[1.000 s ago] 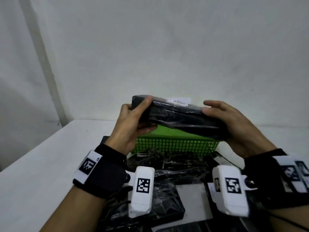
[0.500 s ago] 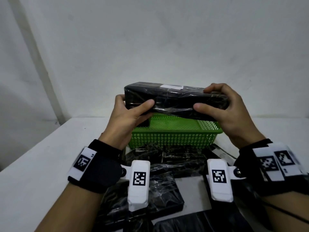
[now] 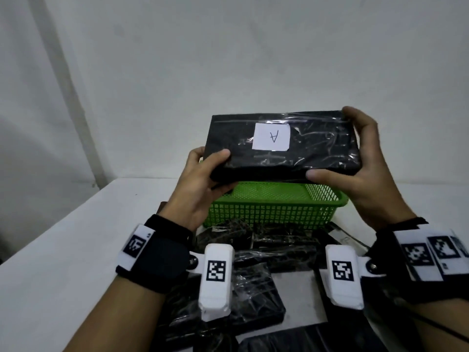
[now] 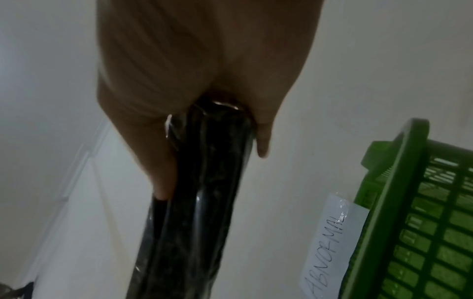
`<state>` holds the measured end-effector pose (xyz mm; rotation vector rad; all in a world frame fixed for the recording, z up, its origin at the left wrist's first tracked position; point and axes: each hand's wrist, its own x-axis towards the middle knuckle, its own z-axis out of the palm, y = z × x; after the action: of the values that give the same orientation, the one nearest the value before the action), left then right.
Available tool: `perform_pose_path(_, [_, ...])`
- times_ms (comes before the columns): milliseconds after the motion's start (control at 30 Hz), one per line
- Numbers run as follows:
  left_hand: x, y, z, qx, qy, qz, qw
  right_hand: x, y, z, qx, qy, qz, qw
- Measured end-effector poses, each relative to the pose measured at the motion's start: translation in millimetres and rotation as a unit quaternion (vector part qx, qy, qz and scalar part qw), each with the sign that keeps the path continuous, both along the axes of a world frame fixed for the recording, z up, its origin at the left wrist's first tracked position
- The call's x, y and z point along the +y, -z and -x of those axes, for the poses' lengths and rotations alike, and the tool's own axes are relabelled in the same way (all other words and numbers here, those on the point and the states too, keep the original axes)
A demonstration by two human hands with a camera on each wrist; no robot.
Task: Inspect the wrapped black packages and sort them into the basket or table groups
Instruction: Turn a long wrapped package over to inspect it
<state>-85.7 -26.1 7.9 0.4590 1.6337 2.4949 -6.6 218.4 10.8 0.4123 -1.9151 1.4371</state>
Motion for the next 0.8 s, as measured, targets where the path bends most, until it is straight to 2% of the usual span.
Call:
perform_pose_path(67, [0.7,2.2,1.1,0.011,0.013,-0.005,1.000,-2.6,-1.1,2.2,-0.038,-0.047,0.101,0.993])
perform_pose_path(133, [-0.9,2.1,2.2,0.023,0.019,0.012,0.999,-5.3,-2.9,4.4,-0.064,-0.039,0.180,0.981])
perform_pose_path(233, [1.0,1.8,-0.4,0.046,-0.002,0.062,0.997,-8.8,0.6,4.9,-0.050,0.005,0.143,0.988])
perform_pose_path(333, [3.1,-0.5,-5.2,0.060,-0.030,0.077,0.995,-10.9,4.4,3.8,-0.034,0.031,0.103,0.994])
perform_pose_path(533, [2.4,-4.7,-8.8,0.082,-0.037,0.109,0.990,-9.2,0.5,1.7,-0.037,0.034,0.113,0.992])
perform_pose_path(600, [-2.8,-8.3,-11.9,0.064,0.027,0.073,0.995,-4.2,-2.8,-0.8,-0.037,0.013,0.157,0.987])
perform_pose_path(667, [-10.6,-11.7,-15.3,0.018,0.135,0.001,0.991,0.7,-4.4,-2.9,-0.035,-0.025,0.215,0.976])
perform_pose_path(733, [-14.6,-14.1,-19.1,-0.009,0.240,-0.027,0.970,1.2,-2.6,-3.3,-0.036,-0.077,0.266,0.960])
perform_pose_path(800, [-14.5,-12.5,-20.1,-0.015,0.337,0.004,0.941,-0.2,2.6,1.1,-0.057,-0.097,0.278,0.954])
